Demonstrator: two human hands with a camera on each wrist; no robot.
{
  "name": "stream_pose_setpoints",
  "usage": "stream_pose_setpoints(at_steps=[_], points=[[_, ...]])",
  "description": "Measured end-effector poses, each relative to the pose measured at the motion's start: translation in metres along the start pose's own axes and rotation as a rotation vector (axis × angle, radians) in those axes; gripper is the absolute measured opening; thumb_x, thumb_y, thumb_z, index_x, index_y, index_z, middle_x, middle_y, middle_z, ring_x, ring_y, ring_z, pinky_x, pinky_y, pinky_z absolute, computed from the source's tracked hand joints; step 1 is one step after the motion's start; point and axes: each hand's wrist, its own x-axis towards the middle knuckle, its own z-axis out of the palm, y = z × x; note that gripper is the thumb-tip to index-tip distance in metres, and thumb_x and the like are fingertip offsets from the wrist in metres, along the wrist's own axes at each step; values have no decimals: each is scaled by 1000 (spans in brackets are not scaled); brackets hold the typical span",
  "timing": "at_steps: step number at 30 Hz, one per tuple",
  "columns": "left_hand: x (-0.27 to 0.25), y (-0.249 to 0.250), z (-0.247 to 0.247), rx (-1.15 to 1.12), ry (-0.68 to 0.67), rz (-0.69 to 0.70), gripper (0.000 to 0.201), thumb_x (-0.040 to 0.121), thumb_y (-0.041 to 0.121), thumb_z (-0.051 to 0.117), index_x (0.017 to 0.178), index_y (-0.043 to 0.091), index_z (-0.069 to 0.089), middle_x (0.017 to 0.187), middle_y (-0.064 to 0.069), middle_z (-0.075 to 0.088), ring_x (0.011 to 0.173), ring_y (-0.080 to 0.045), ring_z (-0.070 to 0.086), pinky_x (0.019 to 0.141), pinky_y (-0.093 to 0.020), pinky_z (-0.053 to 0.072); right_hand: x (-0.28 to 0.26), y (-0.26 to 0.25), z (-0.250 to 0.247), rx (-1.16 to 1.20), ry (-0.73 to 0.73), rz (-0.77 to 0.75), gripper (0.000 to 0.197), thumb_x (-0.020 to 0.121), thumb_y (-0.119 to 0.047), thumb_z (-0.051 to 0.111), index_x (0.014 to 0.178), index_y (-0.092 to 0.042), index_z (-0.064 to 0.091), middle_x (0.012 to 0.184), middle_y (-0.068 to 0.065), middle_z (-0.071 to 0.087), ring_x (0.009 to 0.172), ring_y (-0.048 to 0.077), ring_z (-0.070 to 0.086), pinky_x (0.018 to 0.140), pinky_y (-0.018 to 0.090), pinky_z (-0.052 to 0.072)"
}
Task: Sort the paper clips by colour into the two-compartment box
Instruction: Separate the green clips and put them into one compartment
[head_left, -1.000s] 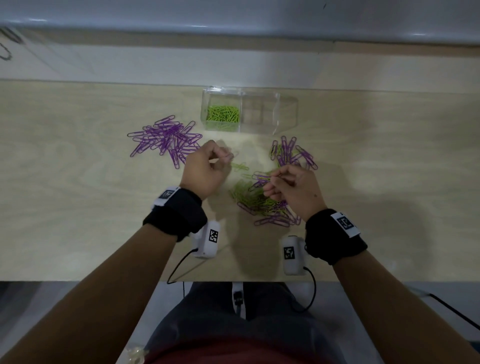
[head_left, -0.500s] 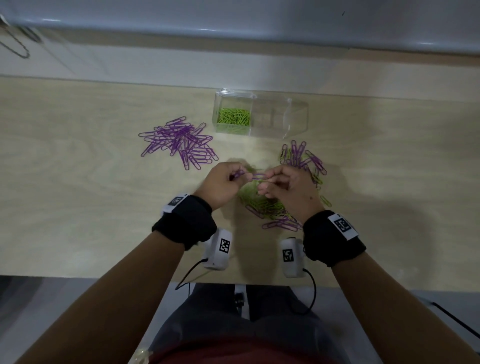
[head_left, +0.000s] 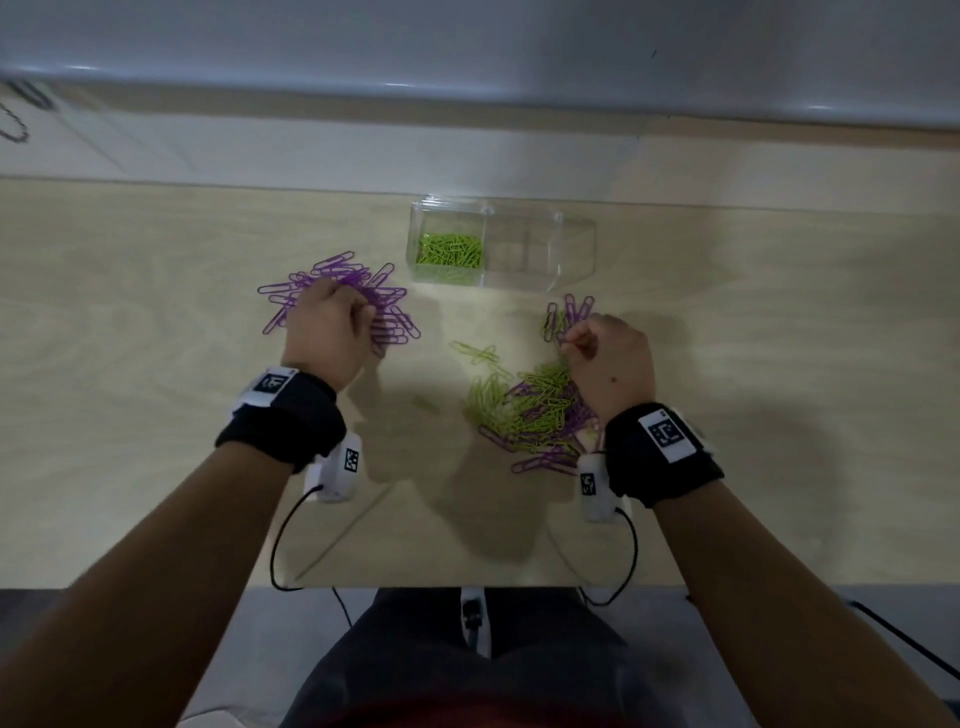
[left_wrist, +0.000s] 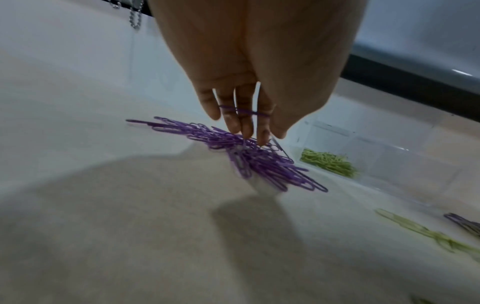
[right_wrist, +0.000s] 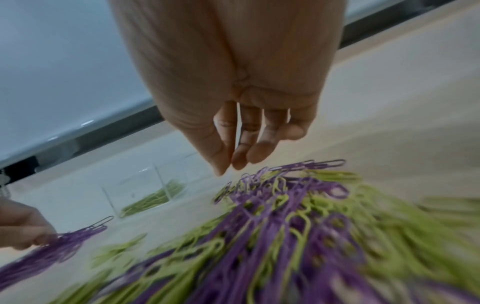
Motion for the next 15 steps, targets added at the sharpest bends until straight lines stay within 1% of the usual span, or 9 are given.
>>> stream_pose_setpoints(at_steps=[2, 3, 5, 6, 8, 10, 11, 13, 15], points=[[2, 8, -1, 108, 25, -3, 28, 86, 24, 56, 104, 4, 64, 110, -20, 54, 103, -40, 49, 88, -48, 43, 15, -6, 0, -92, 29, 36, 8, 82, -24, 62, 77, -18, 63, 87, 3, 64, 80, 23, 61, 73, 34, 52], [1, 16, 0, 120, 51, 9, 31, 84, 25, 56, 107, 5, 63, 113, -20, 53, 106, -40, 47, 89, -48, 41, 23, -8, 2, -137, 8, 70, 11, 81, -29, 61, 79, -18, 64, 91, 5, 63, 83, 25, 60, 76, 36, 51], [-5, 42, 6, 58, 111, 127, 33, 82, 26, 50, 104, 6, 65, 106, -19, 58, 98, -37, 51, 82, -45, 43, 34, -13, 9, -229, -71, 139, 23, 80, -38, 63, 87, -16, 65, 97, 6, 60, 88, 27, 59, 80, 40, 51], [-8, 57, 13, -1, 107, 208, 33, 83, 26, 47, 101, 6, 67, 101, -18, 61, 92, -35, 54, 79, -43, 46, 37, -15, 13, -265, -112, 166, 29, 81, -42, 63, 93, -16, 65, 101, 7, 58, 91, 29, 59, 82, 41, 51], [-12, 88, 33, -98, -27, 334, 29, 86, 22, 51, 104, 7, 68, 100, -15, 62, 90, -32, 54, 79, -40, 47, 38, -16, 20, -257, -167, 215, 35, 86, -44, 59, 105, -15, 63, 114, 8, 55, 101, 32, 58, 88, 44, 49], [-11, 114, 56, -134, -170, 375, 29, 86, 15, 56, 113, 7, 64, 107, -15, 59, 95, -33, 52, 84, -37, 45, 34, -16, 23, -216, -191, 243, 39, 89, -37, 57, 122, -15, 57, 134, 9, 48, 116, 33, 53, 95, 44, 47], [-9, 123, 64, -147, -211, 376, 31, 85, 13, 58, 115, 7, 62, 110, -16, 57, 97, -35, 51, 84, -37, 43, 32, -15, 24, -206, -199, 238, 40, 89, -31, 57, 126, -14, 55, 139, 11, 44, 121, 32, 50, 98, 43, 46], [-4, 133, 75, -196, -268, 339, 36, 81, 11, 61, 116, 8, 60, 113, -17, 54, 99, -37, 50, 85, -39, 45, 25, -12, 24, -212, -199, 192, 33, 88, -24, 58, 118, -9, 59, 137, 15, 44, 121, 32, 49, 97, 41, 46], [1, 130, 80, -273, -274, 310, 35, 77, 11, 67, 112, 9, 63, 110, -15, 54, 97, -35, 51, 86, -40, 46, 17, -8, 22, -207, -186, 140, 21, 88, -24, 60, 100, -7, 64, 127, 16, 49, 115, 32, 50, 93, 40, 46]])
